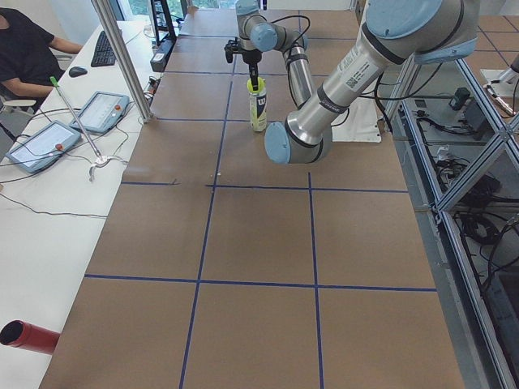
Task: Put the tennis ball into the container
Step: 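Carry the ball with the left gripper over the clear cylinder's opening, then open the left gripper to drop the ball into the cylinder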
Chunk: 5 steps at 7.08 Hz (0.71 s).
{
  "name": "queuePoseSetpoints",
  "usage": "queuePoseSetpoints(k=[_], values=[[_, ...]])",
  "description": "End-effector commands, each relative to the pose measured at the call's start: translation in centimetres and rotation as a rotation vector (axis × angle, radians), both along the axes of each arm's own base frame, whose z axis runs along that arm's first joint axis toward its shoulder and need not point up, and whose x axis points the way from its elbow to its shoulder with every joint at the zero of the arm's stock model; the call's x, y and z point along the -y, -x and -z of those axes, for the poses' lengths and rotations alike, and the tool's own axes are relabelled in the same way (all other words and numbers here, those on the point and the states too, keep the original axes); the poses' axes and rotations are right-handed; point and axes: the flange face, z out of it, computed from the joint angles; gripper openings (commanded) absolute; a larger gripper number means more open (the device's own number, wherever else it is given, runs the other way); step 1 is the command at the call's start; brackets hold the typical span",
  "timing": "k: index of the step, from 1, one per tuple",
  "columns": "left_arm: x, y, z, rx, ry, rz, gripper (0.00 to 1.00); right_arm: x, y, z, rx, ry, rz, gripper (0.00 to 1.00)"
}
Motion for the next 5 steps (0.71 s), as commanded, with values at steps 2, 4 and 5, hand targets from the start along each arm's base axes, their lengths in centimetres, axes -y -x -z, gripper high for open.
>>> queuePoseSetpoints(k=[2, 4, 5], values=[[-0.13, 0.15, 0.47, -0.009, -0.004, 0.001, 0.99, 0.00, 0.00, 0.00, 0.000, 0.000, 0.000, 1.00], [-0.39, 0.48, 0.48, -0.014, -0.011, 0.001, 1.00, 0.00, 0.00, 0.00, 0.000, 0.000, 0.000, 1.00], [-0.50, 0.62, 0.61, -0.018, -0.015, 0.000, 1.00, 0.00, 0.00, 0.00, 0.000, 0.000, 0.000, 1.00]])
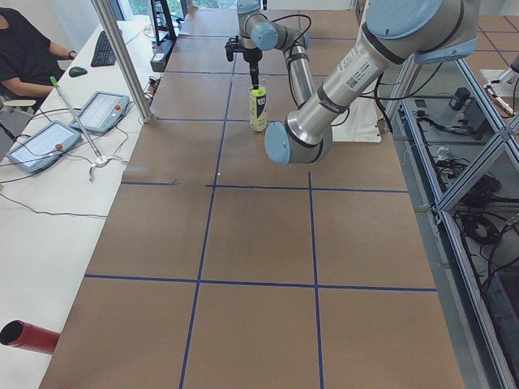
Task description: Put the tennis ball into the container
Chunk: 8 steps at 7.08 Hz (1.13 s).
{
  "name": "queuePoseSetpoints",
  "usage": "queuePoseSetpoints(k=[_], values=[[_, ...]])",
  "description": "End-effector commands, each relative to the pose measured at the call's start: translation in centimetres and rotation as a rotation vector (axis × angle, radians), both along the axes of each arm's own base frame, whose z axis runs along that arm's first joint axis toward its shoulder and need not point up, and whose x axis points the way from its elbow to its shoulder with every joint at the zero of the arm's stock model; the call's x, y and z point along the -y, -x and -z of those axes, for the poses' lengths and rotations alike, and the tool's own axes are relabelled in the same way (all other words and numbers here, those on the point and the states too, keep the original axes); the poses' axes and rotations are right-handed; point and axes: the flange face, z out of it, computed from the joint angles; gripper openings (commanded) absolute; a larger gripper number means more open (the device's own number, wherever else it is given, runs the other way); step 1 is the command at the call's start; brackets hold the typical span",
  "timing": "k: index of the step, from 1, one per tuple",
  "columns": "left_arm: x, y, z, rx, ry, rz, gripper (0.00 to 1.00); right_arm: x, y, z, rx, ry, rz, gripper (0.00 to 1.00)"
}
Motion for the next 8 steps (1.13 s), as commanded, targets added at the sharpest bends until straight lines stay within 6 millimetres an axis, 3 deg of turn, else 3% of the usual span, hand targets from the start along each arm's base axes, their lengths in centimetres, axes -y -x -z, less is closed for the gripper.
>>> queuePoseSetpoints(k=[1, 2, 3, 4, 5, 7, 8], values=[[-0.2, 0.3, 0.3, -0.008, -0.009, -0.002, 1.00, 0.0, 0.0, 0.0, 0.000, 0.000, 0.000, 1.00], [-1.0, 1.7, 1.2, -0.033, -0.034, 0.002, 1.00, 0.0, 0.0, 0.0, 0.000, 0.000, 0.000, 1.00], [-2.5, 4.8, -0.3, -0.062, -0.059, 0.013, 1.00, 0.0, 0.0, 0.0, 0.000, 0.000, 0.000, 1.00], [-2.7, 6.1, -1.2, -0.058, -0.106, 0.050, 1.00, 0.0, 0.0, 0.0, 0.000, 0.000, 0.000, 1.00], [-0.1, 9.0, -2.5, -0.018, -0.210, 0.062, 1.00, 0.0, 0.0, 0.0, 0.000, 0.000, 0.000, 1.00], [5.7, 16.8, -9.0, 0.081, -0.358, 0.019, 1.00, 0.0, 0.0, 0.0, 0.000, 0.000, 0.000, 1.00], [7.6, 20.1, -13.6, 0.124, -0.405, 0.004, 1.00, 0.0, 0.0, 0.0, 0.000, 0.000, 0.000, 1.00]])
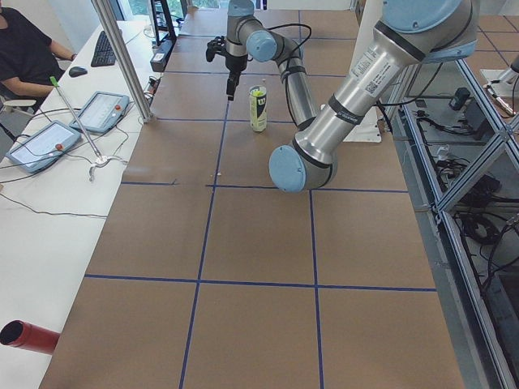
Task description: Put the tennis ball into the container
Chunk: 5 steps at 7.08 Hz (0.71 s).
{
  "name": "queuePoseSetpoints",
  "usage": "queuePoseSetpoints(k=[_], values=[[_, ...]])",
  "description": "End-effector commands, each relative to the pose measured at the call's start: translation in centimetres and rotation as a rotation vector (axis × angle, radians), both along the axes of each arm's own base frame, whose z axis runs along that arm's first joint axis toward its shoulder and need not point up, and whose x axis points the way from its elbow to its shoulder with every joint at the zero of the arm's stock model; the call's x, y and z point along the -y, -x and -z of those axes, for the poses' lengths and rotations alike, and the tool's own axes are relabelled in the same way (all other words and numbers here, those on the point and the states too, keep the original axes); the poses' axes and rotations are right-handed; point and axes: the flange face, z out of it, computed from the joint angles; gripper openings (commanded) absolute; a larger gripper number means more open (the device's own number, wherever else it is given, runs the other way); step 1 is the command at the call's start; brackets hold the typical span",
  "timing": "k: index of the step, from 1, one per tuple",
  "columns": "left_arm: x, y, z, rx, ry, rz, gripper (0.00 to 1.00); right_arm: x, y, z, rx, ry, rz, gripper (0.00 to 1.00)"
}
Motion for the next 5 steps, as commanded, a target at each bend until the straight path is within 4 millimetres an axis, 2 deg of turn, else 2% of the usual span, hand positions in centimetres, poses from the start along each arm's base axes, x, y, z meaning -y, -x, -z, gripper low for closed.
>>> queuePoseSetpoints(k=[1, 2, 3, 4, 5], values=[[5.2, 9.9, -9.8, 0.116, -0.083, 0.007, 1.00, 0.0, 0.0, 0.0, 0.000, 0.000, 0.000, 1.00], [7.5, 15.4, -15.7, 0.146, -0.063, -0.059, 1.00, 0.0, 0.0, 0.0, 0.000, 0.000, 0.000, 1.00], [7.6, 20.8, -22.0, 0.164, -0.060, -0.135, 1.00, 0.0, 0.0, 0.0, 0.000, 0.000, 0.000, 1.00], [5.7, 26.1, -28.8, 0.198, -0.044, -0.171, 1.00, 0.0, 0.0, 0.0, 0.000, 0.000, 0.000, 1.00], [4.5, 29.9, -35.6, 0.185, -0.005, -0.192, 1.00, 0.0, 0.0, 0.0, 0.000, 0.000, 0.000, 1.00]])
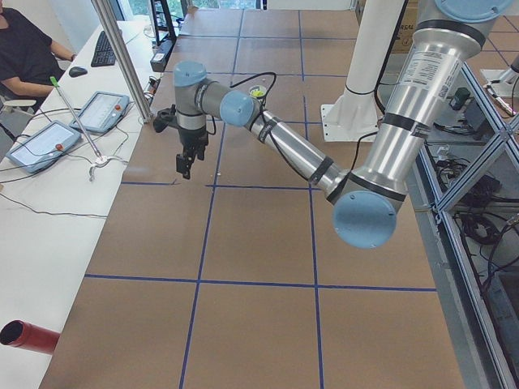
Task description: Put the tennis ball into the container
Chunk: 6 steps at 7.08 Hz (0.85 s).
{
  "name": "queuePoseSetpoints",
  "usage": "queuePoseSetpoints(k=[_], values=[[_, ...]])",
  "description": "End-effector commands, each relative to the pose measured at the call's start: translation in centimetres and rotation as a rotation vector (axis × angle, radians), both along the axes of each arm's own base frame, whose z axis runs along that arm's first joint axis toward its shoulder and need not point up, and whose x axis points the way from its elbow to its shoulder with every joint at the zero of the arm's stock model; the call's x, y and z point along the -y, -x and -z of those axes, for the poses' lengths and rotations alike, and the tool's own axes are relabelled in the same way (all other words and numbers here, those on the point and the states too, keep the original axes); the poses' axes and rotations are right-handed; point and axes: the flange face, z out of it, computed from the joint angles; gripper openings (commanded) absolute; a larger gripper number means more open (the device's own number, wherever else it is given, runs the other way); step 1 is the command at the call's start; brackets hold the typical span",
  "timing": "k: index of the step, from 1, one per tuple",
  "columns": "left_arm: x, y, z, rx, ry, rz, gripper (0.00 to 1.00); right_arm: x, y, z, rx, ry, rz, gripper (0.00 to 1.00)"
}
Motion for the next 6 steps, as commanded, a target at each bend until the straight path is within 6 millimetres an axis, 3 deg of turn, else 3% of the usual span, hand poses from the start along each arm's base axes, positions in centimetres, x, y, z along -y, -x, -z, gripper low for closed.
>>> queuePoseSetpoints(k=[1, 2, 3, 6], values=[[-4.0, 8.6, -14.2, -0.066, 0.065, -0.039, 1.00, 0.0, 0.0, 0.0, 0.000, 0.000, 0.000, 1.00], [-5.8, 10.8, -19.6, -0.086, 0.064, -0.049, 1.00, 0.0, 0.0, 0.0, 0.000, 0.000, 0.000, 1.00], [-6.2, 11.8, -22.8, -0.090, 0.105, -0.027, 1.00, 0.0, 0.0, -0.1, 0.000, 0.002, 0.000, 1.00], [-6.4, 11.7, -24.2, -0.090, 0.143, -0.018, 1.00, 0.0, 0.0, 0.0, 0.000, 0.000, 0.000, 1.00]])
